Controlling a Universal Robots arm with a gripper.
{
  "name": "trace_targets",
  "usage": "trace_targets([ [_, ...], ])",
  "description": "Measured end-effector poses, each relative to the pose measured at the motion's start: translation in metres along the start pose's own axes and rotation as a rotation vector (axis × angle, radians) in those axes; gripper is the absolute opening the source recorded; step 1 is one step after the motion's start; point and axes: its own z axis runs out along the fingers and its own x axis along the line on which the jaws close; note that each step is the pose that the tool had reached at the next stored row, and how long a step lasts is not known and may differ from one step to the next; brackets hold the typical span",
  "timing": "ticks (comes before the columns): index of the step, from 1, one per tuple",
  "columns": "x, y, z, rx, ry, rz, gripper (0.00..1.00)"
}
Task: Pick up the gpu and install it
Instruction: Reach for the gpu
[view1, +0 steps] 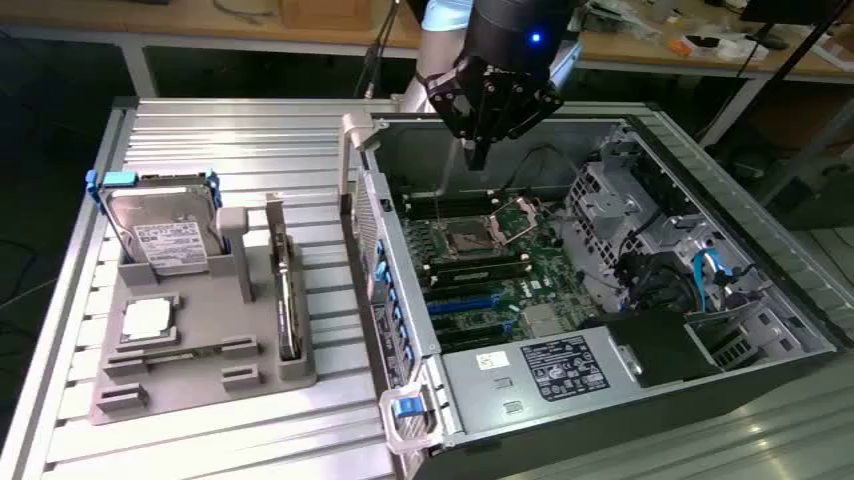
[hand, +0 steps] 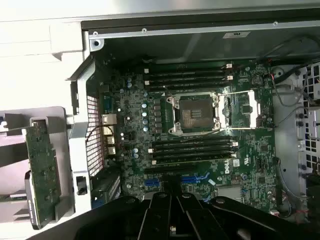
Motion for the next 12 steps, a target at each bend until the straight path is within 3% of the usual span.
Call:
trace_targets([
  [12,0.029,-0.0022,-0.0011,0.0001,0.0000,0.000,0.11],
])
